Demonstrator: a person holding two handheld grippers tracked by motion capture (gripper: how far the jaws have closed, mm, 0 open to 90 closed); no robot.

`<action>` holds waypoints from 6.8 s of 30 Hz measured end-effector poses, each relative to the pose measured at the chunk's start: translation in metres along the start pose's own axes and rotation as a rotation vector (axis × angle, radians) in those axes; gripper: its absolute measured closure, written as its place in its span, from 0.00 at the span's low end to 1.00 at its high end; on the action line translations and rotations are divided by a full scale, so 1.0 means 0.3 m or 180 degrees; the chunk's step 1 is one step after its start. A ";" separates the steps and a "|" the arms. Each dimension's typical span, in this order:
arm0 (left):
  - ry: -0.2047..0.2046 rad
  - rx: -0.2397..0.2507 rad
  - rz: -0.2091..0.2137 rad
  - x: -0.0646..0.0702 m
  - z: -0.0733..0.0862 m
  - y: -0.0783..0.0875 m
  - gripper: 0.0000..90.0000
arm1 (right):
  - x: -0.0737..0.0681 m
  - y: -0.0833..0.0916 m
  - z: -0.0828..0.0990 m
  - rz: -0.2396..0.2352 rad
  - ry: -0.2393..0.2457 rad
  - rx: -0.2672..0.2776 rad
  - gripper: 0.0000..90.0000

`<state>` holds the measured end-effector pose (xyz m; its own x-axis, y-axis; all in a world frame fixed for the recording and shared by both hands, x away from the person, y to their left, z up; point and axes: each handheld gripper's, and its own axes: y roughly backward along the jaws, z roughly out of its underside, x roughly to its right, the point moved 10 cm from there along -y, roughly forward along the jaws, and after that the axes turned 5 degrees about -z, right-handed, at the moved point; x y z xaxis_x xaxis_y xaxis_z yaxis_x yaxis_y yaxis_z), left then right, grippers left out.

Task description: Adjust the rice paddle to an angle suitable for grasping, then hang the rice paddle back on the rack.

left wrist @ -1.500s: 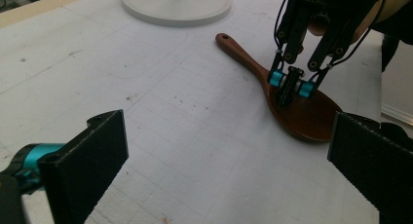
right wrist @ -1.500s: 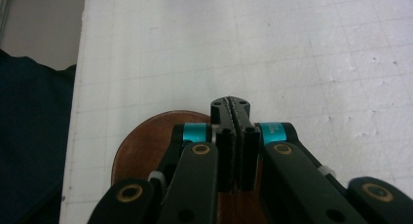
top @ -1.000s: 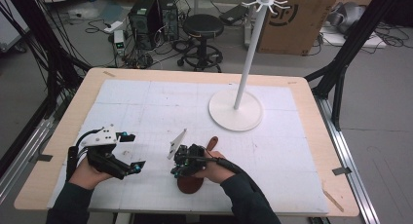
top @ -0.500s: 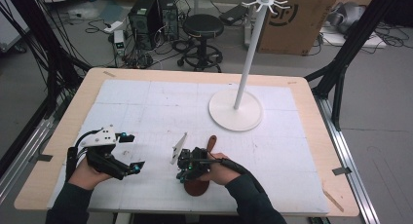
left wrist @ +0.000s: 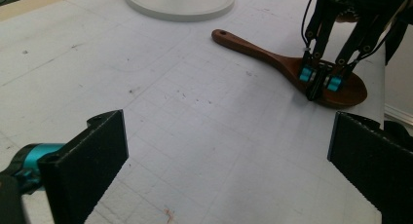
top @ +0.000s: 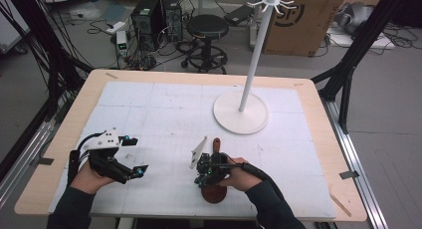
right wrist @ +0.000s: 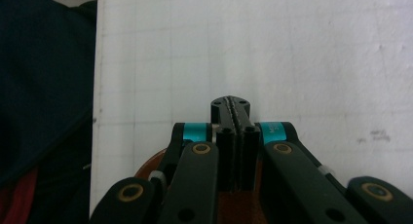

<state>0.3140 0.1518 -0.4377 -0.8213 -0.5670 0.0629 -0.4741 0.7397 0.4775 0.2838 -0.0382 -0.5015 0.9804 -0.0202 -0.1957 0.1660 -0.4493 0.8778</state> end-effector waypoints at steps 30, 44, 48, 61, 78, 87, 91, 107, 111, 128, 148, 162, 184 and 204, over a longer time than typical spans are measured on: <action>0.0016 -0.0015 -0.0007 -0.006 0.004 -0.005 0.02 | -0.033 0.127 0.227 -0.0033 -0.0305 -0.0220 1.00; 0.0016 -0.0054 0.0016 -0.006 0.009 -0.015 0.02 | -0.050 0.129 0.203 -0.0023 -0.0241 -0.0160 1.00; 0.0016 -0.0043 0.0015 -0.008 0.009 -0.012 0.02 | -0.061 0.095 0.187 -0.0081 -0.0184 -0.0213 1.00; 0.0023 -0.0028 0.0021 -0.009 0.009 -0.007 0.02 | -0.043 0.109 0.260 -0.0040 -0.0347 -0.0275 1.00; 0.0020 -0.0046 0.0006 -0.009 0.010 -0.009 0.02 | 0.005 0.206 0.389 0.0137 -0.0627 -0.0195 0.99; 0.0021 -0.0038 0.0008 -0.010 0.009 -0.009 0.02 | 0.013 0.287 0.342 0.0225 -0.0629 0.0206 0.67; 0.0021 -0.0037 0.0009 -0.011 0.009 -0.008 0.02 | 0.024 0.311 0.326 0.0304 -0.0721 0.0269 0.53; 0.0046 -0.0028 0.0029 -0.013 0.009 -0.009 0.02 | 0.077 0.339 0.277 0.0531 -0.0697 0.0230 0.11; 0.0047 -0.0036 0.0029 -0.013 0.011 -0.013 0.02 | 0.106 0.338 0.278 0.0713 -0.0790 0.0170 0.01; -0.0056 -0.0101 -0.0016 -0.009 0.018 -0.014 0.02 | 0.119 0.352 0.261 0.0838 -0.0889 0.0021 0.00; -0.0101 -0.0048 0.0011 0.007 -0.005 -0.001 0.02 | 0.137 0.347 0.239 0.0889 -0.0911 -0.0060 0.01; -0.0125 -0.0026 -0.0006 0.006 -0.026 -0.003 0.02 | 0.181 0.318 0.252 0.0969 -0.1004 -0.0313 0.01; -0.0152 -0.0064 -0.0026 0.008 -0.027 -0.006 0.02 | 0.237 0.233 0.237 0.0943 -0.1189 -0.0727 0.08; -0.0147 -0.0047 -0.0024 0.006 -0.029 -0.002 0.02 | 0.268 0.200 0.223 0.0899 -0.1457 -0.0892 0.38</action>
<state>0.3155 0.1472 -0.4301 -0.8316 -0.5550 0.0190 -0.4760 0.7299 0.4906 0.3657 -0.1265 -0.4938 0.8560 -0.5144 -0.0521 -0.0114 -0.1195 0.9928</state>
